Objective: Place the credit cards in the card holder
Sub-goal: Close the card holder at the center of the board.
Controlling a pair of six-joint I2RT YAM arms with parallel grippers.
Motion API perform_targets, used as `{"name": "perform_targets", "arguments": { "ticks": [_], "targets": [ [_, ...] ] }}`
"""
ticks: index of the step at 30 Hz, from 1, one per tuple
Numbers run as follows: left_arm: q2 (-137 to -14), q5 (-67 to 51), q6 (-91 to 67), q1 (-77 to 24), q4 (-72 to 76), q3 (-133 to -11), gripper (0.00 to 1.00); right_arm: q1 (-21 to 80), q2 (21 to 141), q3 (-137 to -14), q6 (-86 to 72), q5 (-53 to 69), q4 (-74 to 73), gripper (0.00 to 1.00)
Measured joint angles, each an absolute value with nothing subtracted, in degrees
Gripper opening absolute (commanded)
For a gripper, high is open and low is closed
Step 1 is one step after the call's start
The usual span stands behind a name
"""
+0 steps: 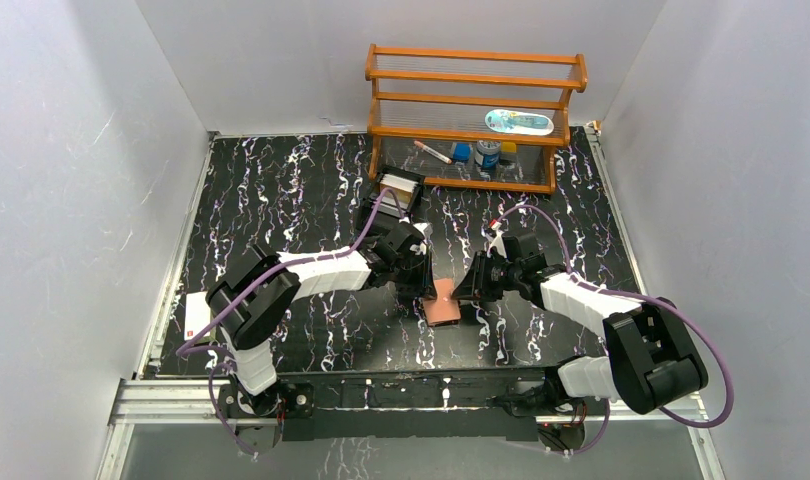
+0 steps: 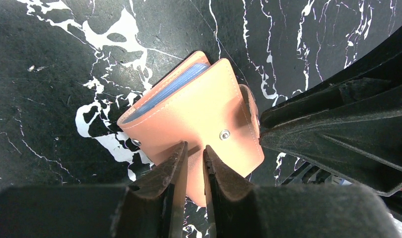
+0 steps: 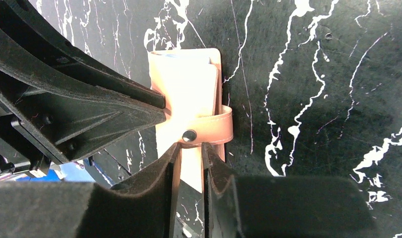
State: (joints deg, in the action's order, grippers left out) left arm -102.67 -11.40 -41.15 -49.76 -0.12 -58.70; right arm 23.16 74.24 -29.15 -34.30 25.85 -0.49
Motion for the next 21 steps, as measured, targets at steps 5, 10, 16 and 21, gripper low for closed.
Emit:
{"name": "perform_targets", "arguments": {
  "ticks": [5,10,16,21],
  "targets": [
    [-102.8,-11.3,-41.1,-49.8,-0.7,-59.0,0.17,22.6,74.2,-29.3,-34.1,25.8,-0.6,0.24],
    [-102.8,-11.2,-41.1,-49.8,-1.0,-59.1,0.17,22.1,74.3,-29.8,-34.1,26.1,-0.6,0.27],
    [-103.0,-11.2,-41.1,-49.8,-1.4,-59.4,0.17,22.1,75.2,-30.7,-34.0,27.3,-0.2,0.28],
    [-103.0,-11.2,-41.1,-49.8,-1.5,-59.5,0.17,22.1,76.5,-30.7,-34.0,28.2,0.0,0.27]
  ]
}}
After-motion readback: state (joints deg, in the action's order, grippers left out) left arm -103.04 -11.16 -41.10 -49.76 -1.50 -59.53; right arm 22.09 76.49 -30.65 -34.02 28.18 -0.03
